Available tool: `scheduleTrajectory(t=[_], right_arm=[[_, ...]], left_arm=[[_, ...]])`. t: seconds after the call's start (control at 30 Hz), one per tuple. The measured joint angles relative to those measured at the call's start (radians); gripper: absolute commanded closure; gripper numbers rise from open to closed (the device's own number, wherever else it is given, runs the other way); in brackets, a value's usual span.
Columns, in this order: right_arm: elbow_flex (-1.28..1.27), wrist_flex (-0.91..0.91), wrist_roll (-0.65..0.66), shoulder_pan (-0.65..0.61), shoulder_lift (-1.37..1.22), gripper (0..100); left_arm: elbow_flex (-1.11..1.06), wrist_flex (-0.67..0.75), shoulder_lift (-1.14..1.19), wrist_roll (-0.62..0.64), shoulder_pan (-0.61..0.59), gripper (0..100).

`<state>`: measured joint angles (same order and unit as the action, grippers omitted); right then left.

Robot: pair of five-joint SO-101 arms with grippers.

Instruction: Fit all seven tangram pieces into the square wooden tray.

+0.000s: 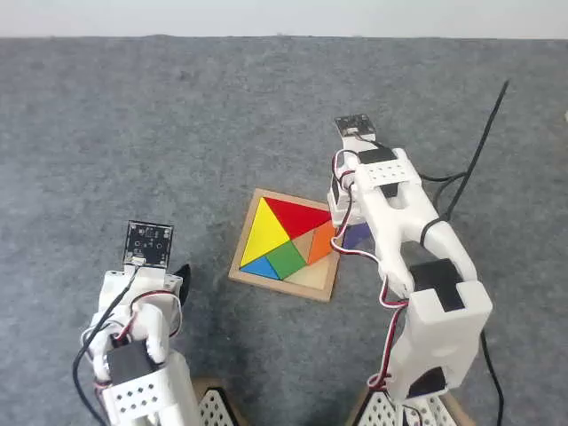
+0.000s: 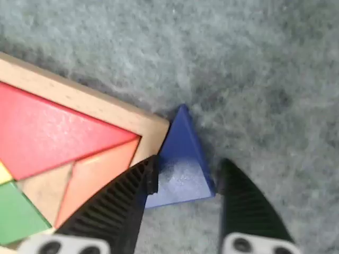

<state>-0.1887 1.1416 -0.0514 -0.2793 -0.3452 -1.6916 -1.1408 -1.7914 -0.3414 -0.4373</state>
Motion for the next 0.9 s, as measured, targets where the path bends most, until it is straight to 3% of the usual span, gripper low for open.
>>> scheduleTrajectory(t=[0.17,0.43,0.6,0.77,0.9], right_arm=[[0.021,0.063,0.014,0.014,-0.003,91.9],[0.021,0.104,0.069,0.072,-0.005,97.5],[0.008,0.189,0.08,0.14,0.009,89.0],[-0.005,0.226,0.029,0.095,0.021,86.5],[-0.052,0.146,-0.002,0.064,0.021,86.5]], left_arm=[[0.0,0.0,0.0,0.0,0.0,72],[0.0,0.0,0.0,0.0,0.0,72],[0.0,0.0,0.0,0.0,0.0,72],[0.0,0.0,0.0,0.0,0.002,72],[0.0,0.0,0.0,0.0,0.0,72]])
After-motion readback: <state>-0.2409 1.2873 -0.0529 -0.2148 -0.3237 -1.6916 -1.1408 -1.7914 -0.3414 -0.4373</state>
